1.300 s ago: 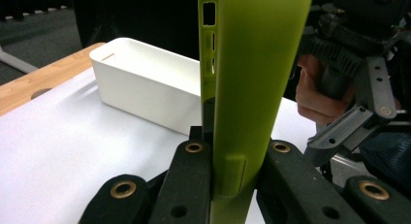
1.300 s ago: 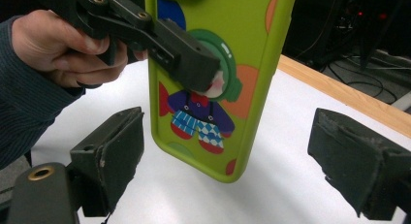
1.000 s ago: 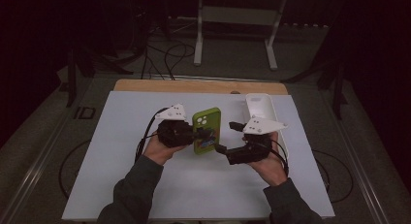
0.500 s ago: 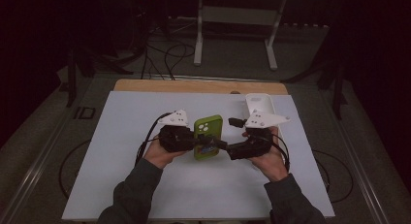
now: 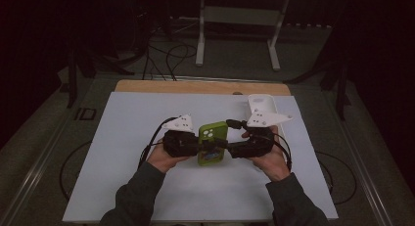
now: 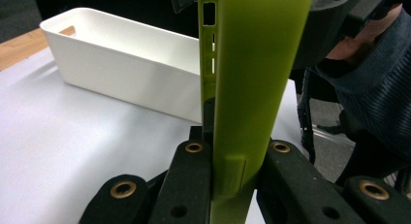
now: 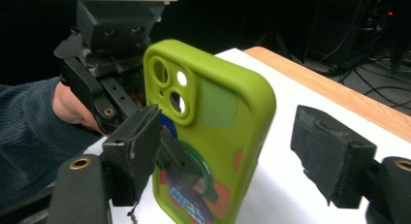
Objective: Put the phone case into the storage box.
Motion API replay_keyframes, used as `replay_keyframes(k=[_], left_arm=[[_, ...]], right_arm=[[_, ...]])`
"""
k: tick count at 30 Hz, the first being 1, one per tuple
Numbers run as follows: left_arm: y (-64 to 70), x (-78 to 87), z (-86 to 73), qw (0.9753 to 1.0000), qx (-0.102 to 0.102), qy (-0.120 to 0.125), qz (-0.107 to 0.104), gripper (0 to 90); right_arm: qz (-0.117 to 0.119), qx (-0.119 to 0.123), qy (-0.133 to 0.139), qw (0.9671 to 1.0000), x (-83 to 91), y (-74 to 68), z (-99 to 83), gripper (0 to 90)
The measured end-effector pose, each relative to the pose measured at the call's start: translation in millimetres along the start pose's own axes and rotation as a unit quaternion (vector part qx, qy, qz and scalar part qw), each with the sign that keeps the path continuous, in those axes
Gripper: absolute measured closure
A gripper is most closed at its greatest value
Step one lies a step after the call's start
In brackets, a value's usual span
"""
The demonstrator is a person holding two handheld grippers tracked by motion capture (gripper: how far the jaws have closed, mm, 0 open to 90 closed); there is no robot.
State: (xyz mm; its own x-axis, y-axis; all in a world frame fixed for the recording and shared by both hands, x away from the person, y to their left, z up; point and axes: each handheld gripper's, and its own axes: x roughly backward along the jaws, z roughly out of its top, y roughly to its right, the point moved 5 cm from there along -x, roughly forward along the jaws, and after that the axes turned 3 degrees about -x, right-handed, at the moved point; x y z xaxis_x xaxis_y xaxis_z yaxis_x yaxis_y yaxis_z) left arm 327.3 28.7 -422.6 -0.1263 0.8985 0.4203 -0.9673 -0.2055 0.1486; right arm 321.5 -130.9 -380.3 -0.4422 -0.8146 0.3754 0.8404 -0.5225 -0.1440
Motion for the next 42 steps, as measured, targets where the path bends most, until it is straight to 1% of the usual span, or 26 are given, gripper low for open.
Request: replay_keyframes(k=[3,7,10,13,15,17,22,27,33,37,39,40,42], left_arm=[[1.9,-1.2,-0.2,0.9999,-0.005,0.000,-0.009,86.6],[4.7,-2.4,0.0,0.9996,-0.010,0.000,-0.025,86.7],[6.6,-3.7,-0.2,0.9992,-0.014,-0.001,-0.036,86.6],[6.5,-4.6,-1.2,0.9989,-0.013,-0.001,-0.045,86.7],[5.7,-4.8,-2.0,0.9990,-0.011,-0.003,-0.043,86.7],[5.0,-4.3,-2.3,0.9989,-0.009,-0.003,-0.046,86.5],[3.2,-4.2,-2.2,0.9990,-0.006,-0.001,-0.044,85.3],[3.0,-5.2,-2.4,0.9988,-0.003,0.000,-0.048,84.5],[2.2,-4.5,-2.6,0.9986,0.002,0.000,-0.052,82.1],[1.8,-3.5,-1.6,0.9985,0.005,0.006,-0.054,79.0],[1.5,-1.9,-1.4,0.9978,0.012,0.014,-0.063,75.4],[1.9,-1.6,-0.8,0.9978,0.013,0.016,-0.063,75.3],[2.6,-1.9,0.0,0.9980,0.012,0.016,-0.060,74.4]], right_arm=[[0.005,0.000,0.000,1.0000,-0.5,-0.4,0.1,29.9],[0.017,0.001,0.002,0.9998,-0.7,-1.7,0.2,34.0],[0.028,0.001,0.005,0.9996,-0.5,-2.8,0.3,39.6],[0.036,0.006,0.003,0.9993,-0.5,-5.6,-0.4,46.5],[0.035,0.010,0.000,0.9994,0.0,-6.9,-1.0,48.5],[0.038,0.011,0.005,0.9992,1.8,-7.1,-0.9,52.3],[0.047,0.008,0.010,0.9988,6.5,-6.3,-1.6,60.7],[0.061,0.005,0.015,0.9980,8.7,-5.1,-3.4,63.5],[0.068,0.016,0.012,0.9975,9.0,-8.3,-3.9,66.3],[0.077,0.007,0.016,0.9969,9.2,-7.0,-4.0,69.3],[0.085,0.001,0.021,0.9962,11.0,-6.0,-3.9,76.0],[0.082,-0.002,0.028,0.9962,12.0,-5.0,-3.6,76.6],[0.085,-0.004,0.032,0.9959,12.8,-4.1,-3.9,76.8]])
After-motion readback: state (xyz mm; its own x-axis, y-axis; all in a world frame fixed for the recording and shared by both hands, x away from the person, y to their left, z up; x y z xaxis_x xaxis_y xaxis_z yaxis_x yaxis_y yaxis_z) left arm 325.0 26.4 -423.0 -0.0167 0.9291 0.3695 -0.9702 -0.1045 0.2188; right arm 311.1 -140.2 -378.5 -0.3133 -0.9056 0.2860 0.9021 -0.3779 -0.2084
